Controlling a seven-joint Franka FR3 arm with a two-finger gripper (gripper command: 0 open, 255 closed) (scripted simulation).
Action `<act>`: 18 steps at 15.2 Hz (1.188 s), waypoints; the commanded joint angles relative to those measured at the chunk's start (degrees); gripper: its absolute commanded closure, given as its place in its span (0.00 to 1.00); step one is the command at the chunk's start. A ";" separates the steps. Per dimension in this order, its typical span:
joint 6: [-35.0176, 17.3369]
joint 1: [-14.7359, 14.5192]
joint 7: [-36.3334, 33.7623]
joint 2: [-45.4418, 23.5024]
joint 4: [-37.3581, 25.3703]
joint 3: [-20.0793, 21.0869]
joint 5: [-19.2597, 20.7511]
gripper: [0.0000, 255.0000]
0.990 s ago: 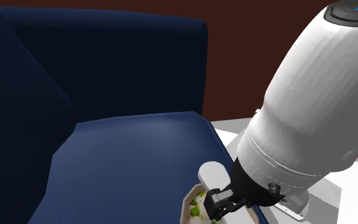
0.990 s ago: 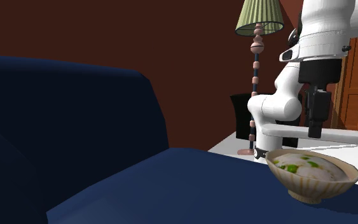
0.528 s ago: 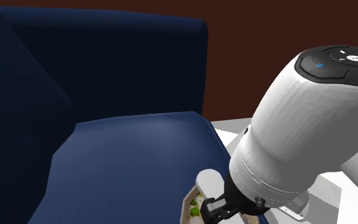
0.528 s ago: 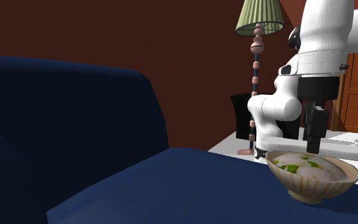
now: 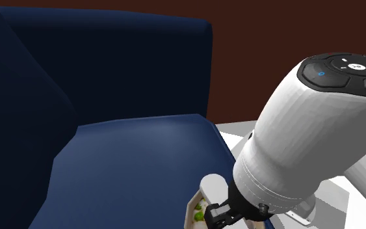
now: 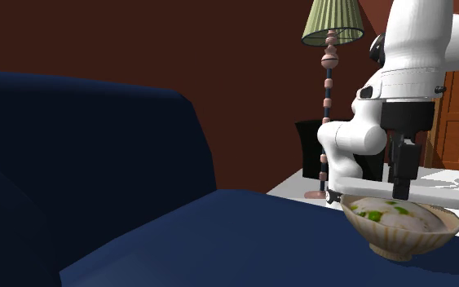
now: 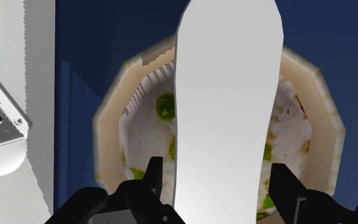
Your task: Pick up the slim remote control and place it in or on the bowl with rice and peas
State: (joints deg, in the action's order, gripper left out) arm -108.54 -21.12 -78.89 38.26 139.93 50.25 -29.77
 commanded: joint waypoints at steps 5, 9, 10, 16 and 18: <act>-0.01 0.00 0.00 0.00 -0.01 0.00 0.00 0.00; 5.79 0.01 -0.37 1.00 -4.60 -2.86 1.71 0.00; 7.25 0.07 -0.49 1.12 -5.90 -3.52 2.15 0.00; 7.25 0.07 -0.49 1.11 -5.90 -3.52 2.15 0.00; 7.25 0.07 -0.49 1.11 -5.90 -3.52 2.15 0.00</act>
